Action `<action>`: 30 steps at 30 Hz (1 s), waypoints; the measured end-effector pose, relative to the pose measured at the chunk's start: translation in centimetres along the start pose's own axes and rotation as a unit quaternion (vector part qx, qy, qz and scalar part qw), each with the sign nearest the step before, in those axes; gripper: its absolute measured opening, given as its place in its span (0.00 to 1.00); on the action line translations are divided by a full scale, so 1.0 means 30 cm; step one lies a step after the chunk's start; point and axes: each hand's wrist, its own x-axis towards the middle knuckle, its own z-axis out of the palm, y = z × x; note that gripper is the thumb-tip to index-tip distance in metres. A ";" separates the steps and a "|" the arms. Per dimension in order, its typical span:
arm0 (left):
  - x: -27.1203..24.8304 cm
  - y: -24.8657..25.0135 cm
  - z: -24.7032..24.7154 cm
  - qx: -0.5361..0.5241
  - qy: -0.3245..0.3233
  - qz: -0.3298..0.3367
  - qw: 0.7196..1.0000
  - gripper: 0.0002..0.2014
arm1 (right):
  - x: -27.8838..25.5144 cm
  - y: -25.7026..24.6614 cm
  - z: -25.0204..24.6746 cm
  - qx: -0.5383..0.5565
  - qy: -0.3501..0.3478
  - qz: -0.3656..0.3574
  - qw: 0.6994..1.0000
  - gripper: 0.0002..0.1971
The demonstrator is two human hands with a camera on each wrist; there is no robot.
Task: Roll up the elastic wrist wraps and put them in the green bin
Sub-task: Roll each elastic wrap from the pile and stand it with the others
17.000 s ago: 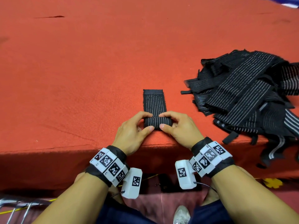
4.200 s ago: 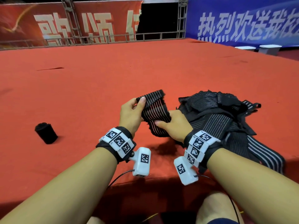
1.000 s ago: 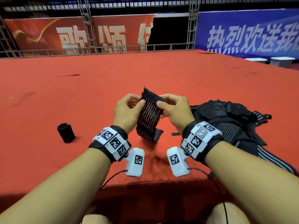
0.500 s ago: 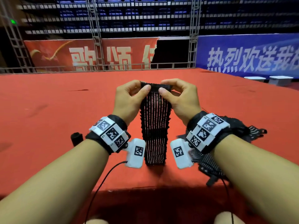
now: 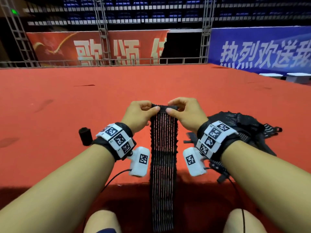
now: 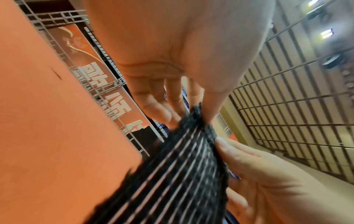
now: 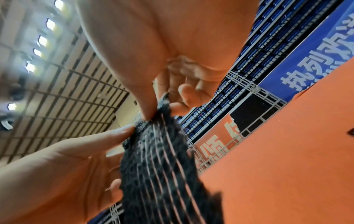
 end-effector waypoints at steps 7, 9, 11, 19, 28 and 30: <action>0.067 -0.223 0.043 0.083 -0.019 -0.069 0.994 0.11 | 0.025 0.170 0.062 -0.116 -0.064 0.057 0.990 0.03; 0.094 -0.250 0.060 0.073 -0.019 -0.085 0.994 0.08 | 0.049 0.202 0.084 -0.132 -0.060 0.069 0.987 0.03; 0.126 -0.272 0.073 0.056 -0.018 -0.106 0.993 0.06 | 0.080 0.234 0.108 -0.138 -0.055 0.081 0.986 0.03; 0.266 -0.401 0.106 0.005 0.001 -0.141 0.990 0.05 | 0.197 0.371 0.181 -0.089 -0.031 0.122 0.988 0.06; 0.396 -0.526 0.161 0.006 0.005 -0.144 0.990 0.08 | 0.265 0.484 0.210 -0.105 -0.051 0.146 0.982 0.11; 0.415 -0.537 0.178 -0.008 0.005 -0.149 0.989 0.07 | 0.273 0.500 0.205 -0.103 -0.063 0.144 0.982 0.15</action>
